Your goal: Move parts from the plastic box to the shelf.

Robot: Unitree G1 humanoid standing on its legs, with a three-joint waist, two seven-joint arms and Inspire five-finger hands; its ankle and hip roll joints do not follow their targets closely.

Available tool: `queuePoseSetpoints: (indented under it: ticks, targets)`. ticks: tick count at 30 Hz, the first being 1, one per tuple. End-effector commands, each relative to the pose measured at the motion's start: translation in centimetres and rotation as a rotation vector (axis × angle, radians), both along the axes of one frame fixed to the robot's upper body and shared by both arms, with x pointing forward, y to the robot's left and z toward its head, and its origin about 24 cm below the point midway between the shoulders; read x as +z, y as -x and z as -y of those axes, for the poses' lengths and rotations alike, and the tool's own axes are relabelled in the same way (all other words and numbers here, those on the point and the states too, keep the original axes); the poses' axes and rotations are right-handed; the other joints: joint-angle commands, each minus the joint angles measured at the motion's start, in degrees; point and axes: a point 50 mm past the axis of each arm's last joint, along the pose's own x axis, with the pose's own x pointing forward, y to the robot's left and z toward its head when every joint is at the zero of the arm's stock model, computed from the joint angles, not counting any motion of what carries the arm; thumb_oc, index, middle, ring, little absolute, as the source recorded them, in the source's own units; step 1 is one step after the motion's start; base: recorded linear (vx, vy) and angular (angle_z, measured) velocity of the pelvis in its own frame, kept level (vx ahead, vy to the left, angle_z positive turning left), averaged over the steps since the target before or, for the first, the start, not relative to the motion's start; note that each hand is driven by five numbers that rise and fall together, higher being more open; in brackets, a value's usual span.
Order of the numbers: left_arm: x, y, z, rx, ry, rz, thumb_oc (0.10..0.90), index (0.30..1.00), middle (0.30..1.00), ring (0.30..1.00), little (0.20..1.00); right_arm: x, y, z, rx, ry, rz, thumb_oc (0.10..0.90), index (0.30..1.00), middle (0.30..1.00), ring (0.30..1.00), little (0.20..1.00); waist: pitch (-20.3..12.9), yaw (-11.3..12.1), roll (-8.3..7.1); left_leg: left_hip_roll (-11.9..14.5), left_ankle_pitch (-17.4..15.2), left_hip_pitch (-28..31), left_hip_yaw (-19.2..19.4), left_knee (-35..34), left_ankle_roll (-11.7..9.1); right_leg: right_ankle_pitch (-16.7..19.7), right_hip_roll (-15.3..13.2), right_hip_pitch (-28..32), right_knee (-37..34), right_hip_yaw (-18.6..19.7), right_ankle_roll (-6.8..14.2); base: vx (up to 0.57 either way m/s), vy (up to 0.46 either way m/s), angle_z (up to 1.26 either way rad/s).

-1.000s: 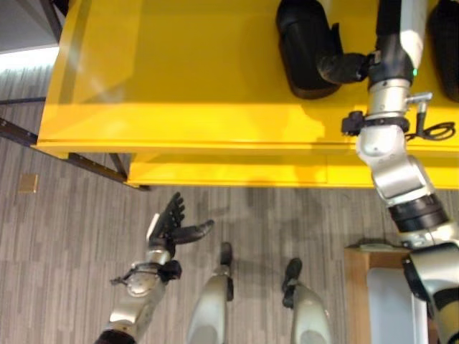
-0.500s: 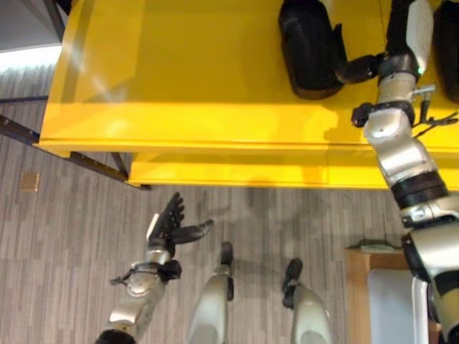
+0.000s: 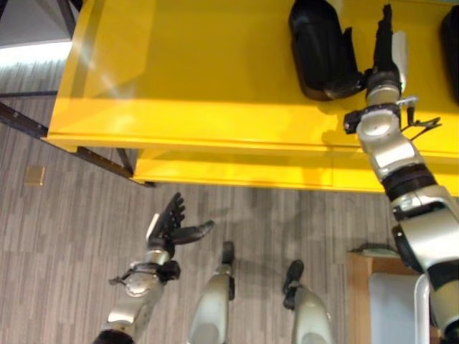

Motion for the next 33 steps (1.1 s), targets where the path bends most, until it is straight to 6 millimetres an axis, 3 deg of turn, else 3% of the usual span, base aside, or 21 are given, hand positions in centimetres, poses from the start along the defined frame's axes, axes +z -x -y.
queuePoseSetpoints:
  ticks: [1,11,22,33]
  targets:
    - [2.7,-0.4,1.0,-0.089,0.006,0.152,0.9,1.0,1.0,1.0,1.0,7.7,1.3,-0.8,0.049,0.007,0.254,0.9,1.0,1.0,1.0,1.0,-4.95,1.21,1.09,4.55,-2.22,5.76,-0.86,-2.11,-2.7,-1.03,-2.67,-3.97,7.8,2.64,1.81,0.0,0.0,0.0]
    - [2.7,-0.7,1.2,-0.085,0.011,0.155,0.9,1.0,1.0,1.0,1.0,8.2,1.6,-0.3,0.04,-0.003,0.273,0.9,1.0,1.0,1.0,1.0,-4.84,1.57,1.27,4.15,-2.27,5.34,-1.4,-1.85,-2.57,-1.26,-2.88,-3.96,8.25,2.19,1.87,0.0,0.0,0.0]
    - [2.9,-0.9,1.5,-0.097,0.012,0.163,0.9,1.0,1.0,1.0,1.0,6.3,0.8,0.5,0.025,-0.045,0.188,0.9,1.0,1.0,1.0,1.0,-4.5,1.3,1.07,3.86,-2.95,5.35,-1.18,-1.25,-2.41,-1.14,-2.97,-4.23,8.56,2.53,1.91,0.0,0.0,0.0]
    - [2.7,-0.8,1.3,-0.084,0.02,0.154,0.9,1.0,1.0,1.0,1.0,5.1,0.6,-0.8,0.105,-0.052,0.165,0.9,1.0,1.0,1.0,1.0,-4.41,0.25,0.38,3.91,-3.42,5.47,-0.84,-0.67,-2.43,-0.98,-2.8,-4.45,8.82,3.32,1.88,0.0,0.0,0.0]
